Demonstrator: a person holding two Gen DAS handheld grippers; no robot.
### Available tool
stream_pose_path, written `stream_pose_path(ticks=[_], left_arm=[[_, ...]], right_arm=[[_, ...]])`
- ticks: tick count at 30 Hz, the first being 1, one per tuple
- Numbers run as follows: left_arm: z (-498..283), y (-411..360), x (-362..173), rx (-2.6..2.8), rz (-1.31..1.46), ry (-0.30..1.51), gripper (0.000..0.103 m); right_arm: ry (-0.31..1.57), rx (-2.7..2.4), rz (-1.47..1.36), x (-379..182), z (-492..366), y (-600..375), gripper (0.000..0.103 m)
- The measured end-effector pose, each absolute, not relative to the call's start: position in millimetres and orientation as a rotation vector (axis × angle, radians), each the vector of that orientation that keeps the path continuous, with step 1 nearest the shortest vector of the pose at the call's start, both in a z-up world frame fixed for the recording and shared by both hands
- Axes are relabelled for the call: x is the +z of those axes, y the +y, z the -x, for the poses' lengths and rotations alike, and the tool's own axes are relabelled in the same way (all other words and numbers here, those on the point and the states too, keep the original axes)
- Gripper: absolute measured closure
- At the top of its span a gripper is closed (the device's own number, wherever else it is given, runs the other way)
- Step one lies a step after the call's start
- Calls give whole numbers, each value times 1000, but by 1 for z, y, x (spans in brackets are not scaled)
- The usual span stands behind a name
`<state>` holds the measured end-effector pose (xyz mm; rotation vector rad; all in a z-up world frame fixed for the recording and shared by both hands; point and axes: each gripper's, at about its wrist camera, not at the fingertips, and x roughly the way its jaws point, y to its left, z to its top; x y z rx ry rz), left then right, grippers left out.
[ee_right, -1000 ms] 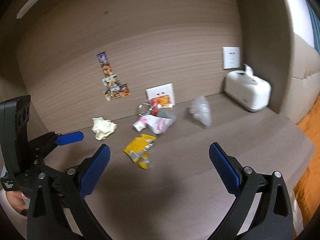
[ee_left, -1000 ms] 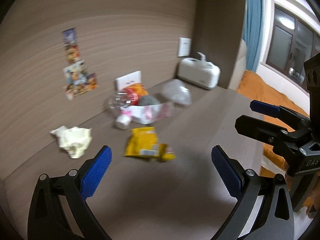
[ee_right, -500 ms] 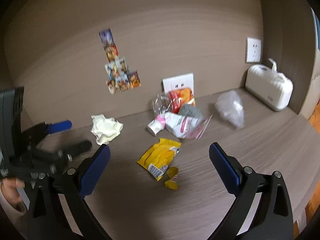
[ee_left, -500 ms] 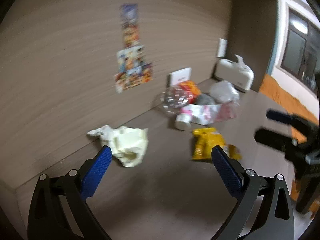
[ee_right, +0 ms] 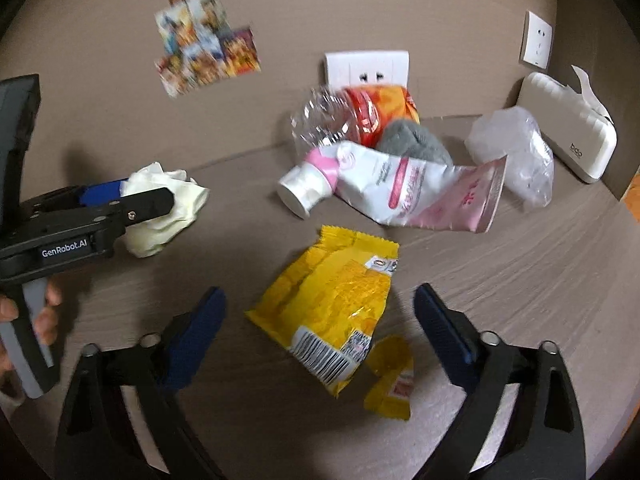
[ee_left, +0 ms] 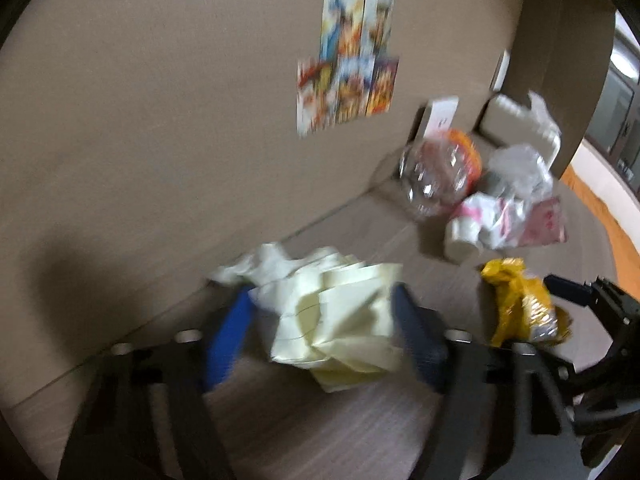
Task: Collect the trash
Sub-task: 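Grasp the crumpled yellow paper with the left tool while the right tool grasps the yellow snack bag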
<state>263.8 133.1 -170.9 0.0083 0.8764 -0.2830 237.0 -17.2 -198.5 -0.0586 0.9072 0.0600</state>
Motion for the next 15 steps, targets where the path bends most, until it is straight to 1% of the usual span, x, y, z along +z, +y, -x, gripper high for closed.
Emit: stream_pose_path(ticks=[1,2,3,4,5,6,8,15], left_arm=[[-265,132,-175,-292,-8,888,49],[-266,132,-177,-303,-7,892,52],[-266,129,-178,-311,-17,892,53],[-265,127,-179,-313,-29,889,55],[-264,125,-179,-316,-36,887,59],[-263,124,-178,-315,-40,880,61],[-260,123,-173,-316,-28,875,65],[-223,118,-129,-371,7,825,65]], right_arm=[[919,61,54,-201,-239,-18,24],[919,55,54,-202,-239,-18,32],[913,57,53,-202,-240,-19,49],[908,48,71,-202,-240,-18,58],[906,49,83,-202,-240,-18,84],[907,58,73,-202,-240,-20,92],[887,62,42,-197,-235,-24,93],[781,121,15,-155,-198,-29,94]])
